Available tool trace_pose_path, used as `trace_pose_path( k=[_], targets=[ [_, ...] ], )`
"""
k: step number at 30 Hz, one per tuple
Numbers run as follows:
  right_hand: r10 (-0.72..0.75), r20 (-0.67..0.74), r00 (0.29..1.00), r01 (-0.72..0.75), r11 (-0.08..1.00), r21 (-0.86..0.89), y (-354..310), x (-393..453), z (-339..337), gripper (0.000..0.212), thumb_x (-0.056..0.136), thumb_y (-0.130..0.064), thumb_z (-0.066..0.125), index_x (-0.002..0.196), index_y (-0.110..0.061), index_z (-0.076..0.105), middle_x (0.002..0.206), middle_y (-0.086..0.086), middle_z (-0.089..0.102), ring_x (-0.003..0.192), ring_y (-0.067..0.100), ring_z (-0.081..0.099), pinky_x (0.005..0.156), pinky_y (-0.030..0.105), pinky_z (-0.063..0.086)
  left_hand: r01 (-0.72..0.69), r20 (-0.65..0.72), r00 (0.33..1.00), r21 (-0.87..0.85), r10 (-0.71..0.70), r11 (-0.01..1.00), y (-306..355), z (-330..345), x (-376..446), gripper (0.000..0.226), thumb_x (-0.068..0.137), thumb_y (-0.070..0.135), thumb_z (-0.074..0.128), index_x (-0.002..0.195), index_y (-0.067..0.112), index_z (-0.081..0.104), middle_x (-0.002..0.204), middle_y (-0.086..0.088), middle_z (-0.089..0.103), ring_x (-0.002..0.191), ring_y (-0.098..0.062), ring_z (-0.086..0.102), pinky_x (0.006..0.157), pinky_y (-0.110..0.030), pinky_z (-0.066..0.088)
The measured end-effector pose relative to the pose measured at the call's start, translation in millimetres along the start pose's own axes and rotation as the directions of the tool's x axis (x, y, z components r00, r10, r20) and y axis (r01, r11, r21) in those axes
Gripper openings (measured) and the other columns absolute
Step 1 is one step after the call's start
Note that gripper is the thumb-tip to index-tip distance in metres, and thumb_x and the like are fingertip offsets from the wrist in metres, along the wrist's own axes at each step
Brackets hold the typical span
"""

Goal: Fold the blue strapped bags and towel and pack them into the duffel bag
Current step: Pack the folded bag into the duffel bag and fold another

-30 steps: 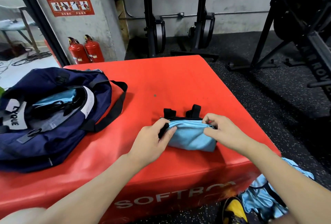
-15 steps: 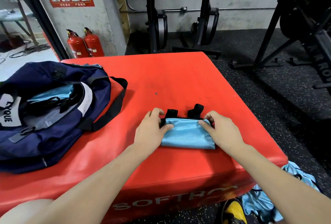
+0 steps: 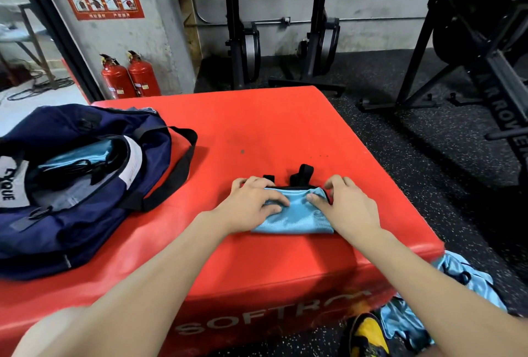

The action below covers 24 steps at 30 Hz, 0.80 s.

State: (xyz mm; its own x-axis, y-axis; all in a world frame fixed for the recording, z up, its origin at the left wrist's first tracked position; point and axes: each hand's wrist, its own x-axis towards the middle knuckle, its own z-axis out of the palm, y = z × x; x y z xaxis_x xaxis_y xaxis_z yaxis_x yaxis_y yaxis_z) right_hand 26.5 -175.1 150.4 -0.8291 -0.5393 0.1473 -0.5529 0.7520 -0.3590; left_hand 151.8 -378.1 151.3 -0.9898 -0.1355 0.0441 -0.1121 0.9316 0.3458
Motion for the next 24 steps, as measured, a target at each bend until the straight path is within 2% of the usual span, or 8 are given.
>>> trace_pose_path(
  k=[3, 7, 10, 12, 16, 18, 20, 24],
  targets=[
    [-0.011, -0.003, 1.0, 0.011, 1.0, -0.009, -8.0, -9.6, -1.8, 0.045, 0.089, -0.067, 0.054, 0.111, -0.028, 0.048, 0.107, -0.004, 0.057, 0.099, 0.027, 0.063, 0.072, 0.038, 0.044, 0.106, -0.055, 0.993, 0.108, -0.1, 0.989, 6.6, -5.5, -7.5, 0.029, 0.095, 0.054, 0.053, 0.123, 0.049, 0.06, 0.116, 0.011, 0.053, 0.119, -0.013, 0.045, 0.102, -0.041, 0.029],
    [0.008, 0.05, 0.999, -0.012, 0.997, 0.081, -15.3, -18.0, 5.1, 0.051, 0.085, -0.074, 0.054, 0.111, -0.03, 0.047, 0.098, -0.005, 0.066, 0.099, 0.027, 0.065, 0.077, 0.038, 0.049, 0.292, -0.167, 0.953, 0.276, -0.253, 0.916, 23.0, -6.7, -22.5, 0.038, 0.098, 0.054, 0.046, 0.123, 0.031, 0.063, 0.111, -0.002, 0.065, 0.107, -0.026, 0.061, 0.087, -0.036, 0.042],
    [0.008, 0.118, 0.993, -0.027, 0.987, 0.161, -24.3, -21.1, 9.8, 0.054, 0.084, -0.073, 0.057, 0.113, -0.029, 0.048, 0.089, -0.009, 0.069, 0.098, 0.025, 0.066, 0.077, 0.038, 0.05, 0.355, -0.153, 0.929, 0.103, -0.338, 0.929, 41.9, -0.8, -37.1, 0.041, 0.098, 0.053, 0.044, 0.093, 0.018, 0.063, 0.091, -0.009, 0.067, 0.091, -0.033, 0.065, 0.068, -0.035, 0.042],
    [0.017, 0.152, 0.988, -0.05, 0.975, 0.215, -30.8, -20.8, 12.5, 0.054, 0.083, -0.071, 0.061, 0.113, -0.028, 0.049, 0.089, -0.009, 0.07, 0.098, 0.026, 0.066, 0.077, 0.038, 0.05, 0.308, -0.143, 0.939, -0.049, -0.312, 0.95, 53.9, 3.5, -46.9, 0.041, 0.099, 0.049, 0.045, 0.079, 0.015, 0.057, 0.074, -0.01, 0.063, 0.079, -0.034, 0.065, 0.061, -0.034, 0.04],
    [0.08, 0.21, 0.974, -0.139, 0.949, 0.282, -40.4, -15.0, 15.3, 0.052, 0.078, -0.054, 0.077, 0.114, -0.023, 0.055, 0.093, -0.003, 0.066, 0.097, 0.027, 0.065, 0.078, 0.034, 0.047, 0.228, -0.143, 0.952, -0.256, -0.27, 0.94, 66.8, 7.2, -59.5, 0.039, 0.102, 0.036, 0.048, 0.113, 0.003, 0.066, 0.067, -0.013, 0.065, 0.062, -0.028, 0.062, 0.067, -0.04, 0.05],
    [0.129, 0.266, 0.955, -0.224, 0.903, 0.366, -43.6, -9.3, 11.6, 0.051, 0.074, -0.043, 0.085, 0.111, -0.02, 0.059, 0.092, -0.003, 0.064, 0.093, 0.023, 0.064, 0.075, 0.03, 0.045, 0.245, -0.12, 0.948, -0.314, -0.294, 0.917, 63.9, 4.9, -62.7, 0.041, 0.102, 0.038, 0.049, 0.127, 0.009, 0.063, 0.068, -0.011, 0.067, 0.059, -0.022, 0.063, 0.067, -0.035, 0.052],
    [0.16, 0.347, 0.924, -0.298, 0.87, 0.394, -42.7, -2.1, 12.7, 0.047, 0.068, -0.039, 0.089, 0.102, -0.017, 0.065, 0.09, -0.001, 0.067, 0.088, 0.021, 0.065, 0.072, 0.028, 0.044, 0.278, -0.104, 0.937, -0.349, -0.332, 0.895, 57.1, 0.8, -65.8, 0.04, 0.1, 0.046, 0.049, 0.13, 0.022, 0.063, 0.068, -0.002, 0.069, 0.064, -0.016, 0.069, 0.068, -0.035, 0.056],
    [0.09, 0.462, 0.882, -0.346, 0.79, 0.507, -42.8, 5.9, 14.6, 0.048, 0.047, -0.04, 0.086, 0.083, -0.011, 0.076, 0.082, 0.013, 0.075, 0.074, 0.026, 0.071, 0.074, 0.044, 0.057, 0.309, -0.268, 0.899, -0.172, -0.346, 0.935, 32.9, -9.5, -66.2, 0.032, 0.096, 0.05, 0.052, 0.123, 0.04, 0.065, 0.084, 0.01, 0.07, 0.09, -0.013, 0.066, 0.081, -0.036, 0.055]
  ],
)
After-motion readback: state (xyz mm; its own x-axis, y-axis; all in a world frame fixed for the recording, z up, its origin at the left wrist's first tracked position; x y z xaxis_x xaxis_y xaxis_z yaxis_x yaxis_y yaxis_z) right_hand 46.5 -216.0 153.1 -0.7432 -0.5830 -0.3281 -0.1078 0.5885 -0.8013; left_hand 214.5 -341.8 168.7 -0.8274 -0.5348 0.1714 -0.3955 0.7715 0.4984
